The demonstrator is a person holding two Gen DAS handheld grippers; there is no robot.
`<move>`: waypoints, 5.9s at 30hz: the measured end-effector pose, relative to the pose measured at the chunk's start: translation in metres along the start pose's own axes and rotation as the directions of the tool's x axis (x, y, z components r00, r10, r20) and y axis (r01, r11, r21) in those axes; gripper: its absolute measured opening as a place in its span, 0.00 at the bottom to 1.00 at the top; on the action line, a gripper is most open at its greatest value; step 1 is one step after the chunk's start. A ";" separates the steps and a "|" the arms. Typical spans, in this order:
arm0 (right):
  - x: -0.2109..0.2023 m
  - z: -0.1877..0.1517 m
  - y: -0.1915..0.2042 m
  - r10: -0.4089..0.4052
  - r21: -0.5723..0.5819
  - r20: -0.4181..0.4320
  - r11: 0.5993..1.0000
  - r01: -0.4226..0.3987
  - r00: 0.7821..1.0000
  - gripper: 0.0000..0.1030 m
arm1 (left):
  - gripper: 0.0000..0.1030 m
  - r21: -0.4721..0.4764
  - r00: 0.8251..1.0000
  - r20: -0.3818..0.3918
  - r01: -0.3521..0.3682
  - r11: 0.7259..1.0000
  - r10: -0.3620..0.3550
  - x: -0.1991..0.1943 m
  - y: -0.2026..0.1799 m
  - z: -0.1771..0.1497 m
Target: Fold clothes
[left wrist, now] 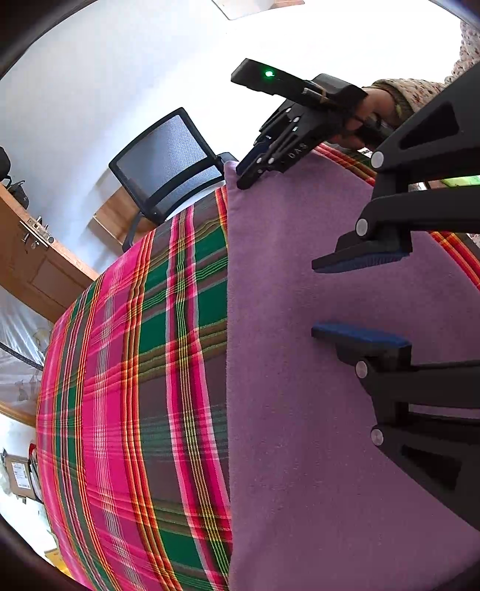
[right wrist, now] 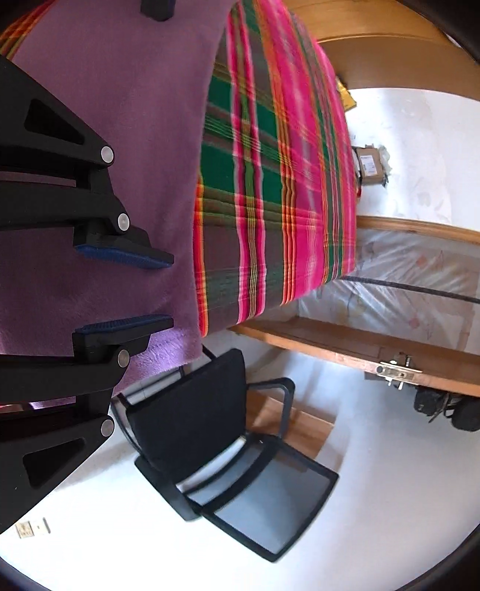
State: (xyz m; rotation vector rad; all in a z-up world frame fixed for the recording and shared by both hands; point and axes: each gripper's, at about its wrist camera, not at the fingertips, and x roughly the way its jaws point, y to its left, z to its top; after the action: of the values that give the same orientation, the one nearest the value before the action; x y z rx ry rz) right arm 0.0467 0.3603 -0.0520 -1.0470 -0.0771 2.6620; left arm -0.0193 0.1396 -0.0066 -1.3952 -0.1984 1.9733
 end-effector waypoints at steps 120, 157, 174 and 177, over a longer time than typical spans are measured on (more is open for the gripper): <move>-0.125 -0.002 0.023 0.245 0.036 0.231 0.965 -0.260 0.941 0.11 | 0.30 0.005 0.997 -0.004 0.078 0.997 -0.078 -0.012 -0.002 -0.009; -0.115 0.001 0.160 0.473 -0.105 0.118 0.880 -0.462 0.873 0.11 | 0.30 -0.076 0.989 0.139 0.063 0.995 -0.052 -0.081 0.052 -0.038; -0.106 -0.013 0.195 0.520 -0.128 0.049 0.850 -0.511 0.853 0.11 | 0.30 -0.147 0.987 0.152 0.070 0.987 -0.048 -0.089 0.079 -0.042; -0.105 -0.015 0.200 0.520 -0.140 0.036 0.848 -0.511 0.853 0.11 | 0.30 -0.153 0.987 0.152 0.071 0.986 -0.048 -0.090 0.082 -0.043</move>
State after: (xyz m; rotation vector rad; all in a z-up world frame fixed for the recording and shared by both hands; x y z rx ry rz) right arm 0.0829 0.1380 -0.0239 -1.1399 0.0303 3.2204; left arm -0.0033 0.0118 0.0044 -1.3239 -0.4692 2.0487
